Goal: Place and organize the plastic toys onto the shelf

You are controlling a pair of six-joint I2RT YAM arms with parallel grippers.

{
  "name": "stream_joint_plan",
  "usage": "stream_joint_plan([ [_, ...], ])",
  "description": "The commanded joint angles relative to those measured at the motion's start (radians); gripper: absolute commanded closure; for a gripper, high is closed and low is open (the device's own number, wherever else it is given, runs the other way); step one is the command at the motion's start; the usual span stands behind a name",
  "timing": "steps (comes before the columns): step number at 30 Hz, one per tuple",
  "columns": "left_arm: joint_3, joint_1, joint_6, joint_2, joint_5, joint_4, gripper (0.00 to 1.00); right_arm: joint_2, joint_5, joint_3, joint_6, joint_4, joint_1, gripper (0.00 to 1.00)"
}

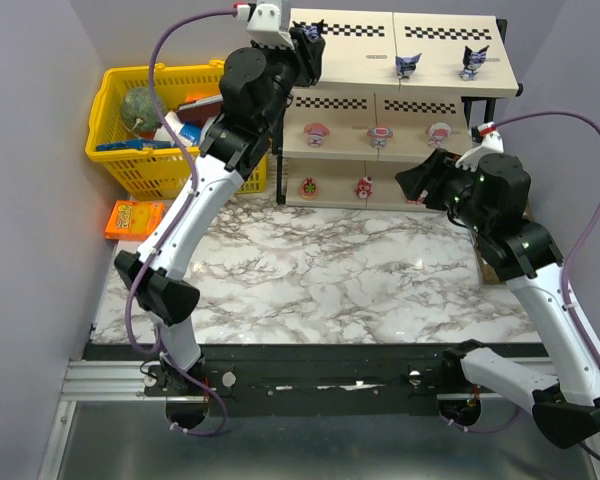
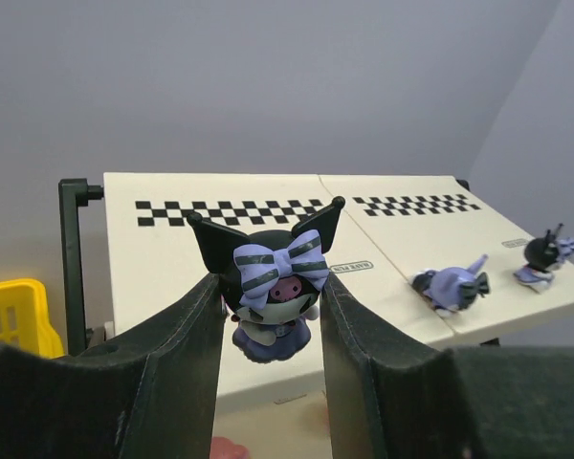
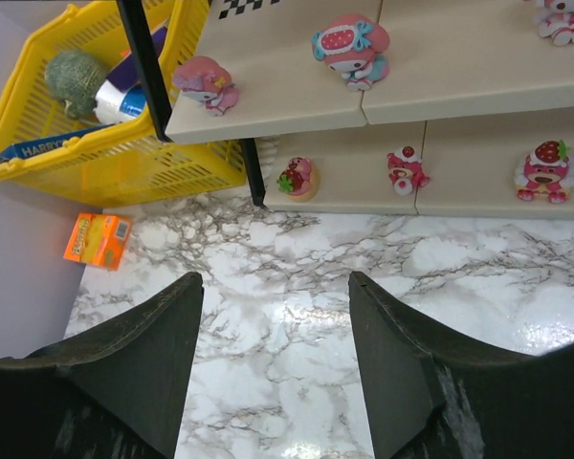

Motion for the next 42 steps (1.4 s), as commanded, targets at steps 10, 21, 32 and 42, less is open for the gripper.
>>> stream_joint_plan([
  [10, -0.048, 0.035, 0.045, 0.068, 0.019, 0.142, 1.00, -0.080, -0.034, -0.129, -0.012, 0.047, -0.004, 0.29],
  [21, -0.134, 0.035, 0.079, 0.065, -0.038, 0.228, 1.00, -0.074, -0.033, -0.171, 0.018, 0.048, -0.004, 0.29],
  [32, -0.180, 0.022, 0.131, 0.037, -0.064, 0.224, 0.81, -0.094, -0.016, -0.194, 0.023, 0.042, -0.004, 0.29],
  [42, 0.050, 0.020, 0.102, 0.108, -0.059, -0.095, 0.74, -0.117, -0.002, -0.227, 0.038, 0.039, -0.004, 0.29],
])
